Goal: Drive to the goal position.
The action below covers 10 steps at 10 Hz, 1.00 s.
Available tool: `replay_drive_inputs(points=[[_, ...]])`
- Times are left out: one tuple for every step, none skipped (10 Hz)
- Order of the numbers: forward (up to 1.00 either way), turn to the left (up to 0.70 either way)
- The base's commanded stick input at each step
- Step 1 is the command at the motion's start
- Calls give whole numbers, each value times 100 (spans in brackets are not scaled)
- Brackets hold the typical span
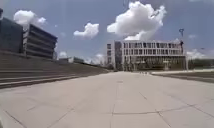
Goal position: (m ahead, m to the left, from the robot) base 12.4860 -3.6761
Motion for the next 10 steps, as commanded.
replay_drive_inputs(points=[[50,0],[50,0],[50,0],[50,0],[50,0],[50,0],[50,0],[50,0],[50,0],[50,0]])
